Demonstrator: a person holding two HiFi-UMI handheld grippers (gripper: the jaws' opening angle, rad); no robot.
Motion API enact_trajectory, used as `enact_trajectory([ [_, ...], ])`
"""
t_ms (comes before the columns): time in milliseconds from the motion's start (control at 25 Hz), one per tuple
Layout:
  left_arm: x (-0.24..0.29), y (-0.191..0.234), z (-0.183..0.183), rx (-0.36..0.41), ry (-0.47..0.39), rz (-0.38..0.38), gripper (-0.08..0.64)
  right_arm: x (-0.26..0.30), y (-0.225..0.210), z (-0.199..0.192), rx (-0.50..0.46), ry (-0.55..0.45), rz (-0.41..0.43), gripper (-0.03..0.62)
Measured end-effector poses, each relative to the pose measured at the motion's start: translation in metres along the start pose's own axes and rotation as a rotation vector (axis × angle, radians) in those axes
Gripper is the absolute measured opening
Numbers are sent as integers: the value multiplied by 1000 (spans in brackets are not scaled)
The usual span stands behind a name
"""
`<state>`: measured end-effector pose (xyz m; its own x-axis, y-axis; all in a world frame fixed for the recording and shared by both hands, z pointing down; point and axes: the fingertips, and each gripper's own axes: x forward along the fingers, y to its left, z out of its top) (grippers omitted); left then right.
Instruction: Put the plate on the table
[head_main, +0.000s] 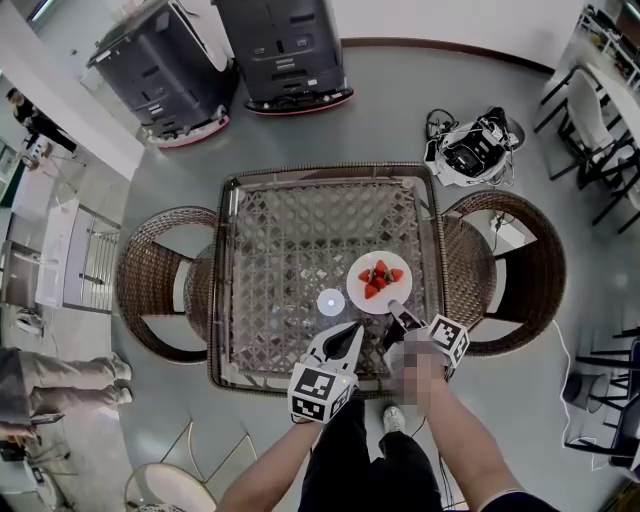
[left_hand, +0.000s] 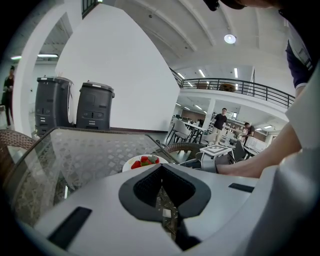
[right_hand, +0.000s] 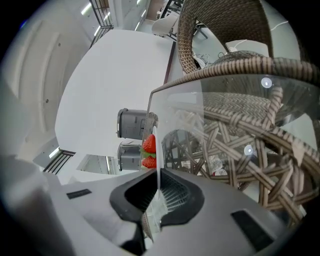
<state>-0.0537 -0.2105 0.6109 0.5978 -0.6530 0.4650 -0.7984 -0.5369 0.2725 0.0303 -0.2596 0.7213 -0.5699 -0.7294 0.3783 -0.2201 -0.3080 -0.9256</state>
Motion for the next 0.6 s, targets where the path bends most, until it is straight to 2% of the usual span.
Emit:
enact_trajectory([
  [400, -1, 3, -4, -19, 7, 2, 6, 9, -5, -1, -3, 21, -7, 18],
  [600, -3, 2, -3, -25, 10, -3, 6, 9, -8, -2, 2, 26, -50, 18],
])
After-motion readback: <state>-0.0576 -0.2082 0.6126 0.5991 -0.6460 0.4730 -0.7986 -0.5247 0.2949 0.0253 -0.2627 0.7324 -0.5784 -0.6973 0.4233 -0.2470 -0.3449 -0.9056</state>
